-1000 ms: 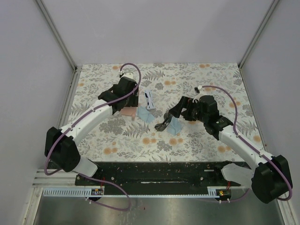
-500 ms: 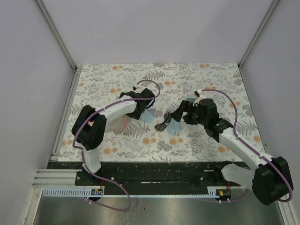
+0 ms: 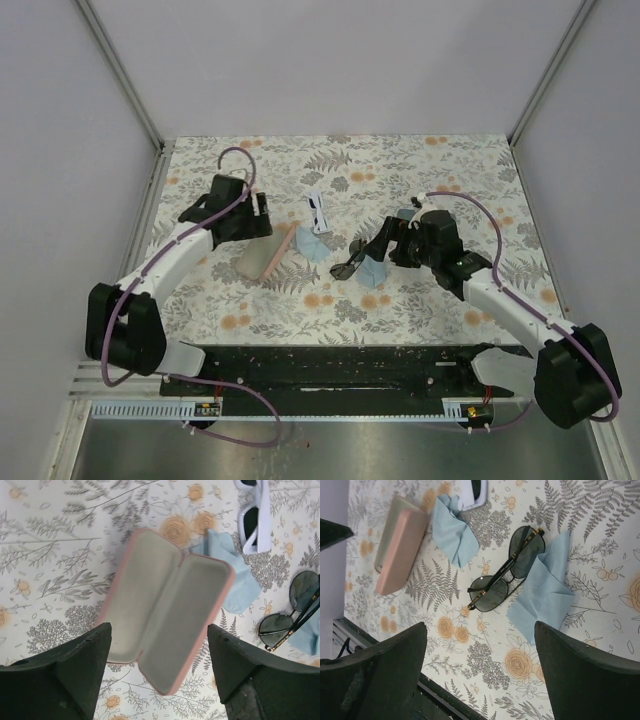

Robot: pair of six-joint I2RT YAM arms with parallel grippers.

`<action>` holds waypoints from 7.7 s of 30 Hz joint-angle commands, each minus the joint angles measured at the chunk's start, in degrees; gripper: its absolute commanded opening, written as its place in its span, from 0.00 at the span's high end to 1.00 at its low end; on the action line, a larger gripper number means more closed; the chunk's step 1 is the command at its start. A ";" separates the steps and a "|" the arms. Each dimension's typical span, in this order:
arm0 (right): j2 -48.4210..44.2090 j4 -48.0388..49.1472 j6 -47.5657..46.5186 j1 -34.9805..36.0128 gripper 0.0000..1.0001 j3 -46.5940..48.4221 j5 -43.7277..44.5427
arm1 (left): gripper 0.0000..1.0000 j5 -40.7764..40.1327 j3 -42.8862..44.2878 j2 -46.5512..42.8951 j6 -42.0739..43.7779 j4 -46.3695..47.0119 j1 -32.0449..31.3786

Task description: Organize the sunglasses

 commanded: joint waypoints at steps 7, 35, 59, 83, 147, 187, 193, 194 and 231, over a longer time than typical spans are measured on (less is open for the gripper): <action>7.62 0.38 -0.54 -0.03 0.07 5.51 -3.20 | 0.44 16.68 -8.53 -2.58 -3.51 12.32 7.70; 10.08 1.08 0.52 -0.03 0.13 6.12 -6.19 | 0.52 7.35 -11.61 6.90 -2.63 18.83 11.04; 28.18 -3.39 -2.47 5.85 0.15 20.35 -0.48 | 0.75 -25.87 -3.71 4.17 0.88 1.96 2.70; 51.65 -12.89 -11.08 13.76 0.53 41.89 12.70 | 0.09 1.64 -6.42 -14.70 -3.51 10.12 4.10; 12.46 -14.65 2.80 20.27 0.59 6.65 18.94 | 0.47 18.25 3.77 20.88 -3.24 16.89 -17.34; 40.05 -13.15 5.26 14.03 0.69 28.18 25.19 | 1.00 20.54 -18.73 2.69 -4.22 33.77 -16.91; 42.51 -13.41 3.07 10.88 0.96 32.74 24.32 | 1.00 19.66 -18.56 1.72 -3.51 32.54 -16.91; 43.30 -13.33 2.46 10.08 0.98 33.97 23.79 | 1.00 19.75 -18.56 1.63 -3.42 32.54 -16.91; 25.20 -15.70 1.48 20.27 0.59 13.42 12.71 | 1.00 18.87 -26.91 -2.76 -6.76 33.77 -16.73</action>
